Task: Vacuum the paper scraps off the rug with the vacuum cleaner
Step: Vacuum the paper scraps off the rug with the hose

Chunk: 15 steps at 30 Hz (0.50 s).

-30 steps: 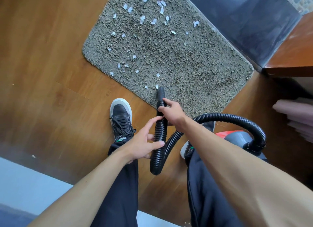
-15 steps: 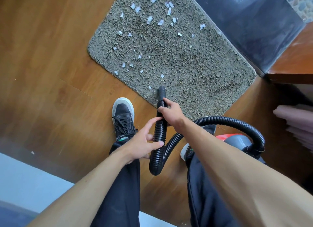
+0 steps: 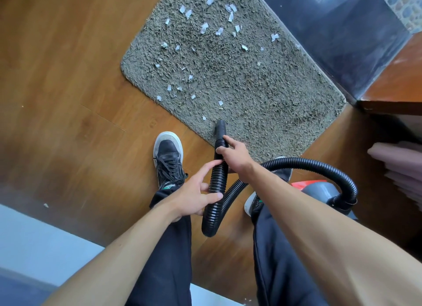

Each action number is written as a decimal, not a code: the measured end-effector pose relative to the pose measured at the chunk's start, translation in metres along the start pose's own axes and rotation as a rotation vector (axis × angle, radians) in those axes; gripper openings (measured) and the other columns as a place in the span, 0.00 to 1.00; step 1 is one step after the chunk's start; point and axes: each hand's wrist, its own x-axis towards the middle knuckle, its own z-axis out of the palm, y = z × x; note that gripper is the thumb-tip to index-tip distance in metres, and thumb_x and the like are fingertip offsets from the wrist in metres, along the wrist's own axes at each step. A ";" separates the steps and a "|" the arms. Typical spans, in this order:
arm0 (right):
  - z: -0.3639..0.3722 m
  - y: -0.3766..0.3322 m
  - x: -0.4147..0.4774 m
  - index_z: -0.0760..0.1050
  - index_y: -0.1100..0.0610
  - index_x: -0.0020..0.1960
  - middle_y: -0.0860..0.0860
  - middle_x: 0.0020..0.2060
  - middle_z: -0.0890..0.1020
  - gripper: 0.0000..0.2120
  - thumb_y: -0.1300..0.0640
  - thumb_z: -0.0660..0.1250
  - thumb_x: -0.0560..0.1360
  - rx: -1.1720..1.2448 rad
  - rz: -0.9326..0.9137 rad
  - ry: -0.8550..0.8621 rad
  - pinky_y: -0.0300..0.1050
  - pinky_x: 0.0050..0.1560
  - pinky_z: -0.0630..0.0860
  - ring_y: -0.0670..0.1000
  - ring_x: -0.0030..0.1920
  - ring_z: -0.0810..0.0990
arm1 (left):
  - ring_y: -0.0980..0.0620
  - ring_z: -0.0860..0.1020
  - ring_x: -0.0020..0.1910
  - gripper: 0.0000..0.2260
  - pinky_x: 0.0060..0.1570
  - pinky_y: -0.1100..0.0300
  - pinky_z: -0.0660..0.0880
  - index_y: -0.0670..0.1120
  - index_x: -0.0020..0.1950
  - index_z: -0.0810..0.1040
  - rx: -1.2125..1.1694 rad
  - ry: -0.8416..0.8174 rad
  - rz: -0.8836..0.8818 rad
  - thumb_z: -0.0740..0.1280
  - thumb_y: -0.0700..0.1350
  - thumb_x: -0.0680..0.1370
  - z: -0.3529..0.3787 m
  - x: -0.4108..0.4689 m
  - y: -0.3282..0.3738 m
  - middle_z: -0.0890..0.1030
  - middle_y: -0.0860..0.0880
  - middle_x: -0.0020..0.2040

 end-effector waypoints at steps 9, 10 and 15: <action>0.036 -0.015 0.000 0.68 0.53 0.72 0.51 0.43 0.79 0.25 0.64 0.63 0.76 -0.092 -0.059 -0.038 0.49 0.36 0.81 0.49 0.38 0.79 | 0.50 0.82 0.46 0.32 0.49 0.43 0.79 0.73 0.68 0.62 -0.042 0.048 0.010 0.67 0.39 0.80 -0.031 -0.016 -0.010 0.85 0.43 0.52; 0.037 -0.016 0.000 0.70 0.56 0.70 0.52 0.43 0.78 0.22 0.64 0.62 0.76 -0.121 -0.076 -0.046 0.54 0.39 0.81 0.50 0.39 0.78 | 0.50 0.82 0.47 0.32 0.50 0.42 0.79 0.74 0.68 0.62 -0.049 0.052 0.008 0.67 0.39 0.80 -0.031 -0.017 -0.010 0.84 0.42 0.53; 0.044 -0.020 0.005 0.71 0.52 0.69 0.54 0.47 0.80 0.24 0.62 0.64 0.74 -0.180 -0.086 -0.042 0.60 0.51 0.81 0.58 0.49 0.81 | 0.49 0.82 0.46 0.31 0.54 0.37 0.78 0.74 0.67 0.63 -0.077 0.083 0.002 0.67 0.39 0.80 -0.030 -0.019 -0.009 0.83 0.40 0.55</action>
